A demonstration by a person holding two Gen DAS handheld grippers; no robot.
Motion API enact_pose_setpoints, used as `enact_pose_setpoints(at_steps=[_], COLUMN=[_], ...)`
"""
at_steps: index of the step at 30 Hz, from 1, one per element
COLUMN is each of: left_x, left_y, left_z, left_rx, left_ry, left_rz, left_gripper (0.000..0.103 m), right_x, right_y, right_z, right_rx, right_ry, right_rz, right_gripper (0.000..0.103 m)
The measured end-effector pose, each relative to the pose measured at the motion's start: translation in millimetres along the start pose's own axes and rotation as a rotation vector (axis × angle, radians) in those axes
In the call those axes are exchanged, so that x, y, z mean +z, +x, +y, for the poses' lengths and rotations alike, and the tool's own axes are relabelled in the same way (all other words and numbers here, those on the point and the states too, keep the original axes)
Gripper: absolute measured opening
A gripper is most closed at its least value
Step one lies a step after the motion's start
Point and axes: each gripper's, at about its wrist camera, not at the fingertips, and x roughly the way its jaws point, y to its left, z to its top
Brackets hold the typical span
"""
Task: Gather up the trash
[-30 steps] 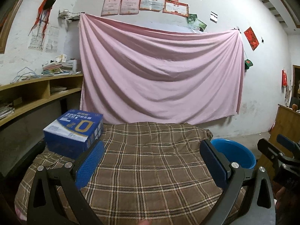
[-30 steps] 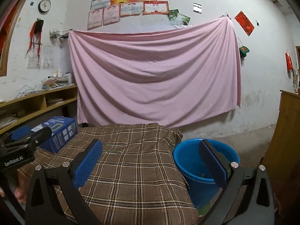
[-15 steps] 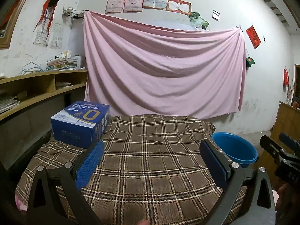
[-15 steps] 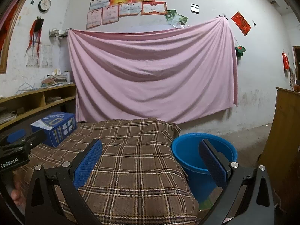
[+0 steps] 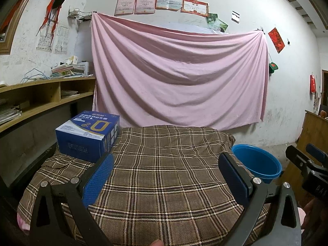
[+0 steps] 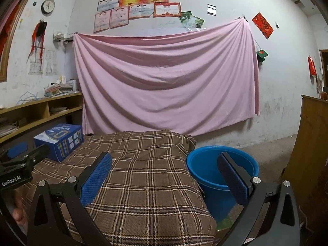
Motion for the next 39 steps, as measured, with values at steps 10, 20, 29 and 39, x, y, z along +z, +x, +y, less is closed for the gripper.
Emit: enact_pose_setpoints(at_steps=[10, 20, 29, 39], left_x=[-1.2, -2.2, -2.7, -9.2], left_y=[-0.6, 0.2, 0.4, 1.2], left_z=[-0.9, -0.2, -1.5, 0.2], left_rx=[-0.001, -0.002, 0.002, 0.004], left_ry=[-0.001, -0.002, -0.002, -0.024], left_rz=[0.002, 0.004, 0.004, -0.001], left_gripper=[0.100, 0.100, 0.100, 0.100], right_x=[0.6, -0.9, -0.9, -1.8], right_y=[-0.3, -0.3, -0.3, -0.7], right_z=[-0.3, 0.1, 0.6, 1.5], right_rx=[0.001, 0.005, 0.005, 0.005], right_ry=[0.000, 0.001, 0.001, 0.002], right_rz=[0.000, 0.007, 0.008, 0.011], right_gripper=[0.103, 0.103, 0.103, 0.103])
